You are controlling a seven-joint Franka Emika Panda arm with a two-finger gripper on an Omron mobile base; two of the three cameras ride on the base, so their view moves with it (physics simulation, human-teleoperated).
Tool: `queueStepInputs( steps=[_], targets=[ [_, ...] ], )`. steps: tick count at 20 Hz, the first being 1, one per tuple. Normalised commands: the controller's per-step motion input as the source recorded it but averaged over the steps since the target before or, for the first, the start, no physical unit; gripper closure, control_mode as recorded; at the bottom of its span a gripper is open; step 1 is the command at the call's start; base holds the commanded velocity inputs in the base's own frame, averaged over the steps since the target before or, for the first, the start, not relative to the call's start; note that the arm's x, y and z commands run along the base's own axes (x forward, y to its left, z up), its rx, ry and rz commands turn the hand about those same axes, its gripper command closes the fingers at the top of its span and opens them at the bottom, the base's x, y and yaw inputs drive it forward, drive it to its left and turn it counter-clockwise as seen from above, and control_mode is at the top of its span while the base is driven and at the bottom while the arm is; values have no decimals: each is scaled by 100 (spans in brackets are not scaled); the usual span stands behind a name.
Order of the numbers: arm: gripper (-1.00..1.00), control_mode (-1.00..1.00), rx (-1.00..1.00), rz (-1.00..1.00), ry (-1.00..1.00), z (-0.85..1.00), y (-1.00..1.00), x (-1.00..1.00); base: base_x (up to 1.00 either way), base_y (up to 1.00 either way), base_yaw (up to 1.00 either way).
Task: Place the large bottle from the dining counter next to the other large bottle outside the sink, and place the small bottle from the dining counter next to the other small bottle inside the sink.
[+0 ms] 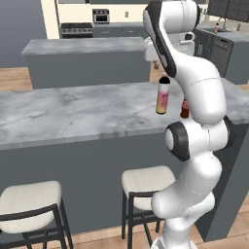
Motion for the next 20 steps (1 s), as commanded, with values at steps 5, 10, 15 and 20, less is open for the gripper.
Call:
queueStepInputs(
  steps=[5,10,15,20],
  targets=[
    [-100,-100,0,-6,-1,0,-3,70,0,0,0],
    [-100,-100,0,-13,-1,-8,0,80,0,0,0],
    [-100,-100,4,-15,0,-4,-1,88,0,0,0],
    [-100,-100,11,-10,0,-4,-18,64,0,0,0]
  ],
)
